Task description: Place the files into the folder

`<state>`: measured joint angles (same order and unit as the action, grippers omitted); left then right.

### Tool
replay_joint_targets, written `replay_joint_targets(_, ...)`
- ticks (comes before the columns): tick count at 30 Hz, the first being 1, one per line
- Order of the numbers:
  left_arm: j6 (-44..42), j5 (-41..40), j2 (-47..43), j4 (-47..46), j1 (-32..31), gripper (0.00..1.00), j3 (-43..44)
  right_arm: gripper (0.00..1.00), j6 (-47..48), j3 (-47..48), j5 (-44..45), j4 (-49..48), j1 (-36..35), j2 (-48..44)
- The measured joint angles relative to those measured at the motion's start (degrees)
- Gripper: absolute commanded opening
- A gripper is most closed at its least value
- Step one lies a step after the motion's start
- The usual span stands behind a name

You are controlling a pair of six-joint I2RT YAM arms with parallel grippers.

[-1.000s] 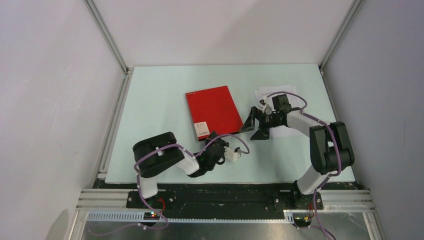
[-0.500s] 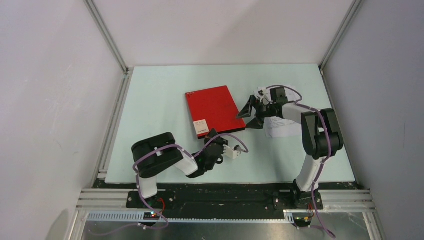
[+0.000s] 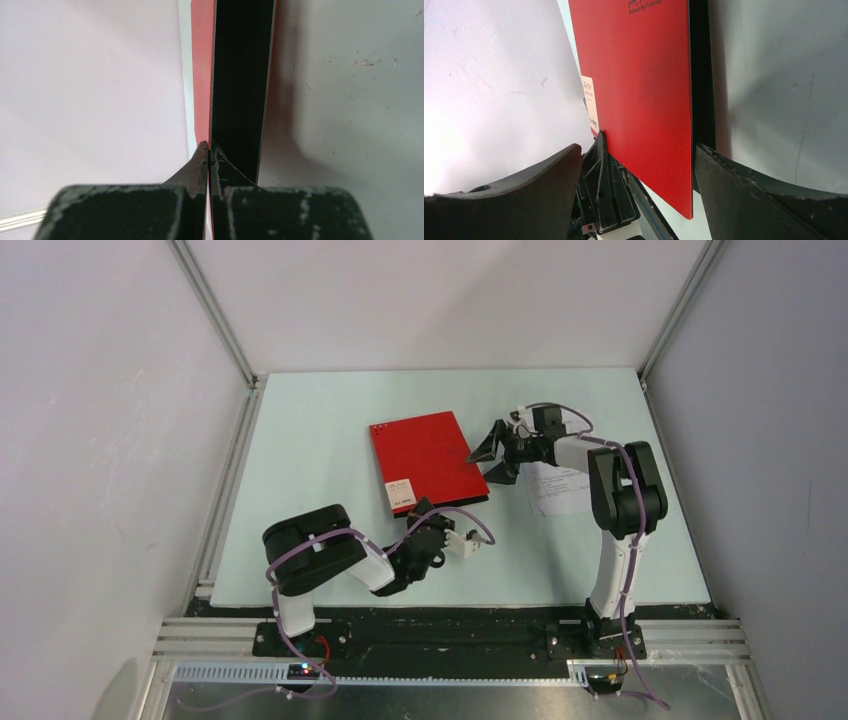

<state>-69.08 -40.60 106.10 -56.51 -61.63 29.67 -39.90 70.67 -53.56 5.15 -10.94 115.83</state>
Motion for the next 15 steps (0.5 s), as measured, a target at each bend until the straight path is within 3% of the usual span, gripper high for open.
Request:
replay_joint_targets(7, 0.00, -0.22, 0.00, -0.02, 0.15, 0.00, 0.00, 0.74, -2.58, 0.46, -1.51, -2.19, -1.25, 1.79)
replay_joint_targets(15, 0.04, -1.25, 0.00, -0.59, 0.42, 0.00, 0.02, 0.43, -7.17, 0.52, -4.09, -7.61, -1.73, 4.11)
